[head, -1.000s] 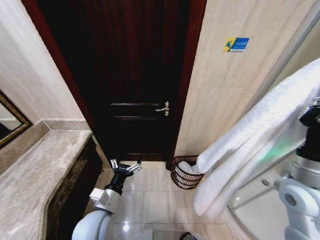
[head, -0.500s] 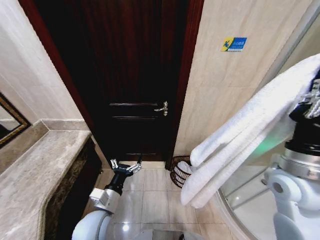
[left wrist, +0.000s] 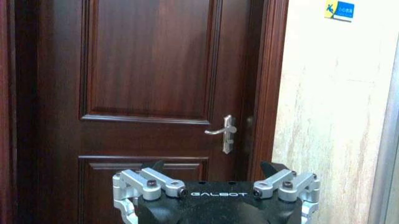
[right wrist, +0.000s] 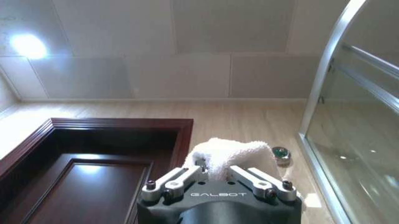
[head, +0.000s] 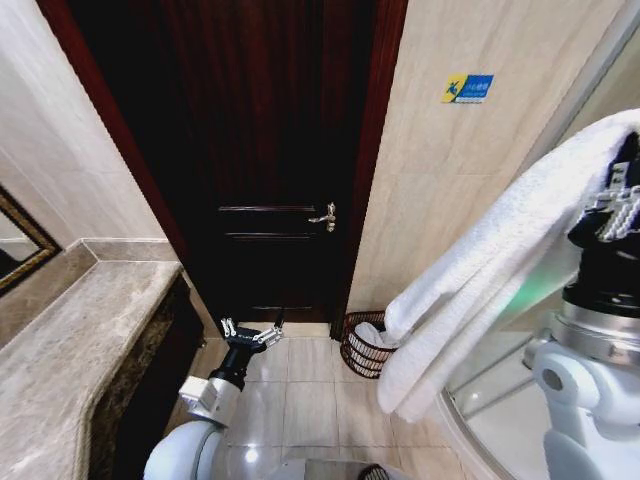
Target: Discard the used towel into the hamper.
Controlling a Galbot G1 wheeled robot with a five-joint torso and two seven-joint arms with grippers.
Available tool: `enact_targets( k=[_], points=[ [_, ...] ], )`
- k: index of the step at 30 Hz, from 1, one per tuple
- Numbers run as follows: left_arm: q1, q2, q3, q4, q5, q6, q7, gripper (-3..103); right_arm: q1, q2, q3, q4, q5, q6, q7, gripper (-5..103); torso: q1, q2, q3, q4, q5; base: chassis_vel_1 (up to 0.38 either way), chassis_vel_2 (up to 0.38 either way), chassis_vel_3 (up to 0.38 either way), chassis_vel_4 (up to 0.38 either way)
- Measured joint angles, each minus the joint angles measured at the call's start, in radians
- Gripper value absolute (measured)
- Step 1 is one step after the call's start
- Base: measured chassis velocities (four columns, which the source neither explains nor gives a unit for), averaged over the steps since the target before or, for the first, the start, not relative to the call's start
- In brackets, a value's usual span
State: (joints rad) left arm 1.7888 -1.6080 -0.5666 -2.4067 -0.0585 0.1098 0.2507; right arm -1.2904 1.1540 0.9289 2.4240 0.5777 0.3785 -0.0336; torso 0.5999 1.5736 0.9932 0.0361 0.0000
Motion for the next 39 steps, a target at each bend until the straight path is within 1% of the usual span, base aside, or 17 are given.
enact_targets(
  k=[8,22,34,36,39],
  points=[
    [0.0,0.0,0.0,0.0,0.0,0.0,0.0,100,-0.025,0.011,0.044,0.01,0.026,0.004,-0.007,5,0.0,0.0,0.0,0.0,0.0,0.0,0.0,0.0,0.0],
    [0.0,0.0,0.0,0.0,0.0,0.0,0.0,100,-0.042,0.01,0.054,0.033,0.045,0.01,-0.015,5,0.0,0.0,0.0,0.0,0.0,0.0,0.0,0.0,0.0],
    [0.0,0.0,0.0,0.0,0.0,0.0,0.0,100,-0.034,0.005,0.059,0.028,0.05,0.006,-0.015,5,0.0,0.0,0.0,0.0,0.0002,-0.102,0.105,0.11,-0.101],
    [0.0,0.0,0.0,0.0,0.0,0.0,0.0,100,-0.032,0.004,0.059,0.025,0.05,0.006,-0.015,5,0.0,0.0,0.0,0.0001,-0.0003,-0.121,0.131,0.124,-0.102],
    [0.0,0.0,0.0,0.0,0.0,0.0,0.0,100,-0.032,0.005,0.06,0.015,0.048,0.006,-0.015,5,0.0,0.0,0.0,0.0,0.0003,-0.114,0.1,0.107,-0.107]
  ],
)
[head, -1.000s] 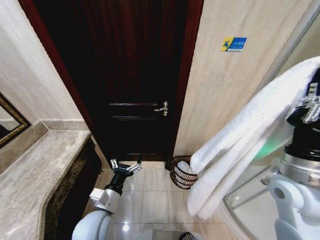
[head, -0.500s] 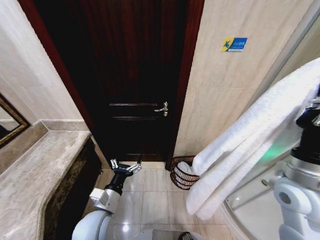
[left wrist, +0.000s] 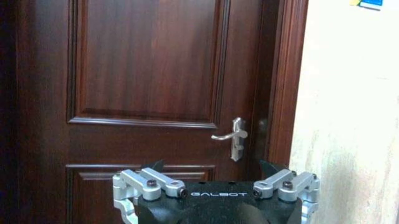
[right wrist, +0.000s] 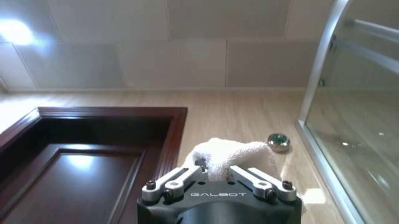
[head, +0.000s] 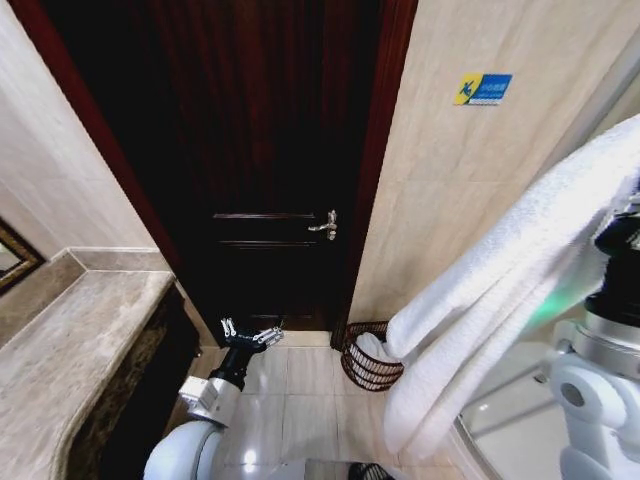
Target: Discard the used towel into the hamper.
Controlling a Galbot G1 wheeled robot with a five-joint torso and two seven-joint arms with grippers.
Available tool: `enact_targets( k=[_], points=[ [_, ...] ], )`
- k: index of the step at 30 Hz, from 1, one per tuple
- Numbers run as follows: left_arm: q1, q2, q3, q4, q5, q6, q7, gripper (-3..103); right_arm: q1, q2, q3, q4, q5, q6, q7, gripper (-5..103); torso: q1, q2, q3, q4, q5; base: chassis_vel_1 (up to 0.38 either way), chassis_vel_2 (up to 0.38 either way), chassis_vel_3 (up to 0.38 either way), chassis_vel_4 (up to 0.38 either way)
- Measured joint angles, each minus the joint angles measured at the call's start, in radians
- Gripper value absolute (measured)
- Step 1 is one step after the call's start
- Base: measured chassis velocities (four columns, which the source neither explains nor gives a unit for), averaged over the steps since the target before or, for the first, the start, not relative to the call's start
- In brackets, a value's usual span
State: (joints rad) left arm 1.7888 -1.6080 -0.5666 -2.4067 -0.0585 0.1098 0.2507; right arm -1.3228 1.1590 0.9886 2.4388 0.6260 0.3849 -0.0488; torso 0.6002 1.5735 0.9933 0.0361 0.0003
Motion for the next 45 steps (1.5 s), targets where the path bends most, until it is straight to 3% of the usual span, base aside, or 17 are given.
enact_targets(
  k=[35,45],
  points=[
    [0.0,0.0,0.0,0.0,0.0,0.0,0.0,100,0.025,-0.003,-0.016,-0.026,-0.011,0.034,0.001,5,-0.001,0.0,0.0,-0.0001,-0.0004,-0.073,0.072,0.071,-0.072],
    [0.0,0.0,0.0,0.0,0.0,0.0,0.0,100,0.02,0.001,-0.01,-0.027,-0.02,-0.001,0.01,5,0.0,0.0,0.0,0.0,-0.0003,0.0,0.0,0.0,0.0]
  ],
)
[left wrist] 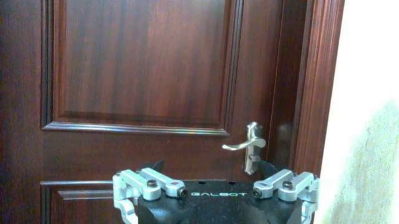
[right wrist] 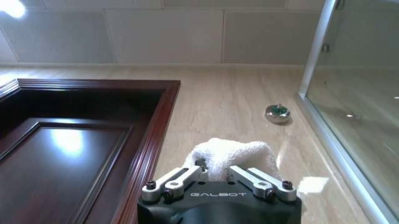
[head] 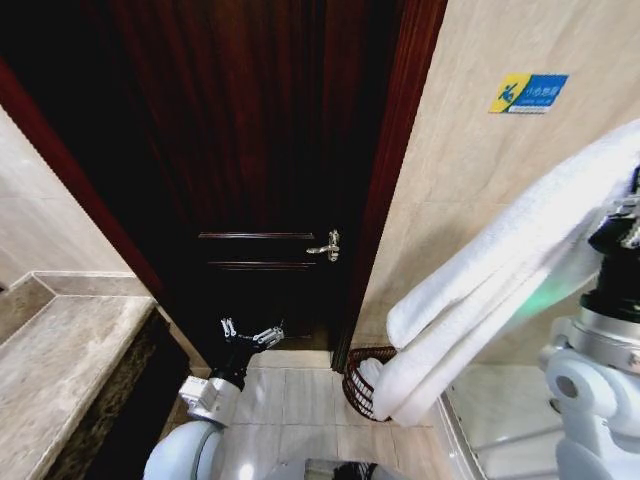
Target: Discard the used towel into the hamper.
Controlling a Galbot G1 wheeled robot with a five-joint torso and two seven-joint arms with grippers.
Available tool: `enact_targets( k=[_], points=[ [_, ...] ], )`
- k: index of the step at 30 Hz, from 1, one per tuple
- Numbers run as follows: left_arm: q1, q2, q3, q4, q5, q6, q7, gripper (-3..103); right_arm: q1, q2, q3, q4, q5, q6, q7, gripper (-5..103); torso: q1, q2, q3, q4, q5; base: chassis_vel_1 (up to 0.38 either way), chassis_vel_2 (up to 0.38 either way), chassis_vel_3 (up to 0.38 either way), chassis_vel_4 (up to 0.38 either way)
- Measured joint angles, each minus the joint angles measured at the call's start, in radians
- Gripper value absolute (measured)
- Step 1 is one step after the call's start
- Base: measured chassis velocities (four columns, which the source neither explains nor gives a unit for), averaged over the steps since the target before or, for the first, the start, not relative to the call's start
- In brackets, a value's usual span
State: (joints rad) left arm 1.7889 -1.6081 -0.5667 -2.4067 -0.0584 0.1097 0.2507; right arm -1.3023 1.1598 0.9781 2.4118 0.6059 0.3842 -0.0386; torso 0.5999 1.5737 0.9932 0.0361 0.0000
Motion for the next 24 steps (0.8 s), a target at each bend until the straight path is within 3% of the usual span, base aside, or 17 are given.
enact_targets(
  k=[24],
  points=[
    [0.0,0.0,0.0,0.0,0.0,0.0,0.0,100,0.002,0.007,-0.012,-0.011,0.001,-0.003,-0.002,5,0.0,0.0,0.0,0.0,0.0001,-0.038,0.038,0.039,-0.034]
  ],
)
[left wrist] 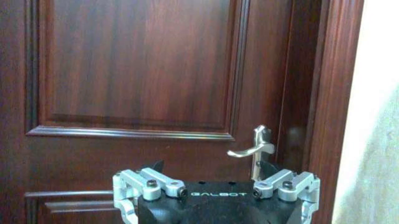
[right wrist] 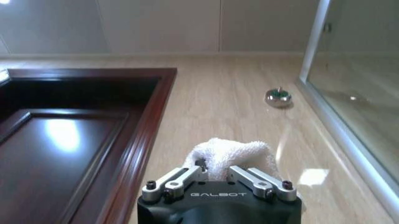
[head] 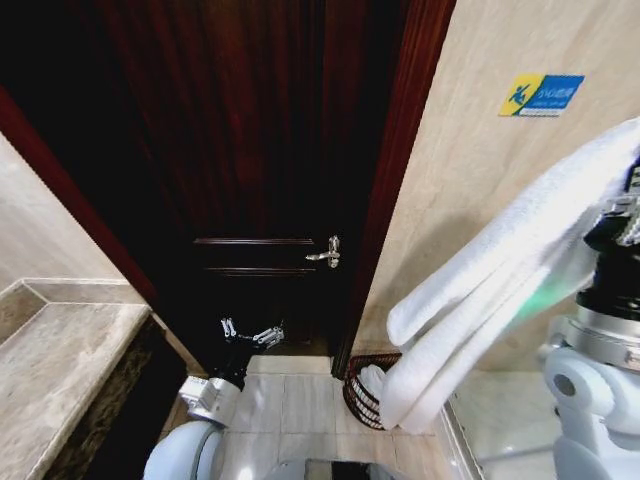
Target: Discard the used towel into the hamper.
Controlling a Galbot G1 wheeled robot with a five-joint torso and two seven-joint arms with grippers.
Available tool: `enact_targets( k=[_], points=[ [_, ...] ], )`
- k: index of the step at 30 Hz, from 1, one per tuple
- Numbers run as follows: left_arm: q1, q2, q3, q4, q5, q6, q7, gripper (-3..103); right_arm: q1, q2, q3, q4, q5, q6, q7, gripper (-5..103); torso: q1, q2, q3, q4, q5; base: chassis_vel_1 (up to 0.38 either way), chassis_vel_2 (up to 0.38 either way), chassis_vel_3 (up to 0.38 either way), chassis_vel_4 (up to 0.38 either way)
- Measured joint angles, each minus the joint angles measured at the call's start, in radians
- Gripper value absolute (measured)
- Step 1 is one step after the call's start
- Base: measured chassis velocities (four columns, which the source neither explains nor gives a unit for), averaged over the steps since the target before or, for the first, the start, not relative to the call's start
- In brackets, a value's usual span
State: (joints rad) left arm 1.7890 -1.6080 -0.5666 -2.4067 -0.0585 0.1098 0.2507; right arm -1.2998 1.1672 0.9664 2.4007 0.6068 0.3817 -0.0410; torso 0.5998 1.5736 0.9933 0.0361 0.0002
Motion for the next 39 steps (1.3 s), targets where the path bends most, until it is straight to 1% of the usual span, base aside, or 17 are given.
enact_targets(
  k=[9,20,28,35,39],
  points=[
    [0.0,0.0,0.0,0.0,0.0,0.0,0.0,100,0.002,-0.003,0.001,-0.007,-0.001,0.007,0.001,5,0.001,0.0,0.0,0.0002,-0.0002,-0.098,0.102,0.112,-0.1],
    [0.0,0.0,0.0,0.0,0.0,0.0,0.0,100,-0.007,0.007,-0.001,-0.008,-0.002,0.02,-0.005,5,-0.001,0.0,0.0,-0.0001,-0.0002,-0.004,0.005,0.003,-0.005],
    [0.0,0.0,0.0,0.0,0.0,0.0,0.0,100,-0.016,0.023,-0.018,-0.08,-0.027,0.055,-0.025,5,0.0,0.0,0.0,0.0,-0.0001,0.0,0.0,0.0,0.0],
    [0.0,0.0,0.0,0.0,0.0,0.0,0.0,100,-0.012,0.033,-0.043,-0.175,-0.063,0.101,-0.042,5,0.0,0.0,0.0,0.0,-0.0002,0.0,0.0,0.0,0.0],
    [0.0,0.0,0.0,0.0,0.0,0.0,0.0,100,-0.014,0.039,-0.046,-0.194,-0.068,0.112,-0.05,5,0.0,0.0,0.0,0.0,-0.0001,0.0,0.0,0.0,0.0]
  ],
)
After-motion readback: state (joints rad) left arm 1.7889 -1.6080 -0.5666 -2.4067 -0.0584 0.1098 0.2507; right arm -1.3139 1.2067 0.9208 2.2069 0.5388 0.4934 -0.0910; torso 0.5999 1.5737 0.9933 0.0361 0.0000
